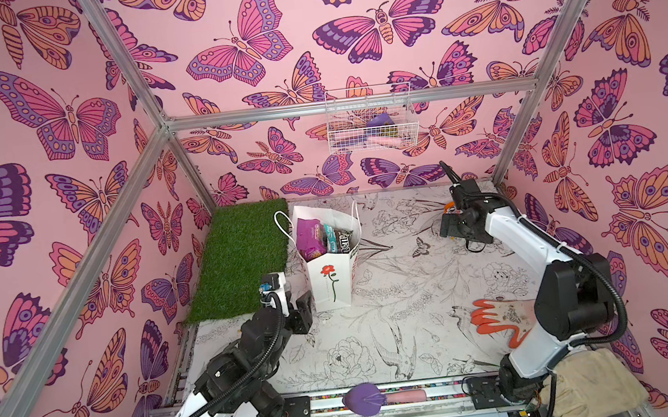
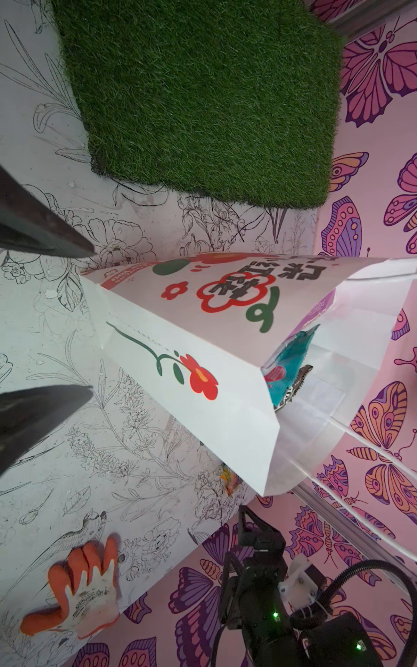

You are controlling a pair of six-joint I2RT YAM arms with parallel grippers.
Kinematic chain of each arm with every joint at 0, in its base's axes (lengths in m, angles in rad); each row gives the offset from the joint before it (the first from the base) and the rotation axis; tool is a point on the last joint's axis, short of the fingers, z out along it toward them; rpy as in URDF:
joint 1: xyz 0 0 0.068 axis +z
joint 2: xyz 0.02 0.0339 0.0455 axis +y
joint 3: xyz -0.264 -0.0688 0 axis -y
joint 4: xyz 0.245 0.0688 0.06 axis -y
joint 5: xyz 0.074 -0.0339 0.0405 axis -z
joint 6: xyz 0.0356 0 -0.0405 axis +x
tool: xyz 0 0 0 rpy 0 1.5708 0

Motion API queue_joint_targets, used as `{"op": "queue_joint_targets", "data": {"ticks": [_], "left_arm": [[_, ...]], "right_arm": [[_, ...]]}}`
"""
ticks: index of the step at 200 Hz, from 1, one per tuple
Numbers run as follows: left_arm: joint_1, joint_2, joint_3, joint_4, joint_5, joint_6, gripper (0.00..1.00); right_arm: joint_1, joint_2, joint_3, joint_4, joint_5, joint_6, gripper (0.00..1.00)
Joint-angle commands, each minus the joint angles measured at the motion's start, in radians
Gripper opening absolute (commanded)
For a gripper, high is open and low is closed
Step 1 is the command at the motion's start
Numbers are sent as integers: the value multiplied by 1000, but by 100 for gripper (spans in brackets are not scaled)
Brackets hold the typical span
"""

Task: Place the snacks into the paper bag
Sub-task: Pick up the snack from the top-right of the table.

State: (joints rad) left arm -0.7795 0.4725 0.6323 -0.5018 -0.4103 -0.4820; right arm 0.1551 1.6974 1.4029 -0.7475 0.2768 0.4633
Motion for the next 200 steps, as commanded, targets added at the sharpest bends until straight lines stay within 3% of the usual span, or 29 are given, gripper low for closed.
{"op": "queue_joint_targets", "data": {"ticks": [1,200], "left_arm": [[-5,-18,-34,-33,18,-29,58],[-7,-95,-99,-83,34,-68,59]], "right_arm": [[-14,34,66,-20,25,-16,99],[-61,460,439,-131,68,-51,93]]}}
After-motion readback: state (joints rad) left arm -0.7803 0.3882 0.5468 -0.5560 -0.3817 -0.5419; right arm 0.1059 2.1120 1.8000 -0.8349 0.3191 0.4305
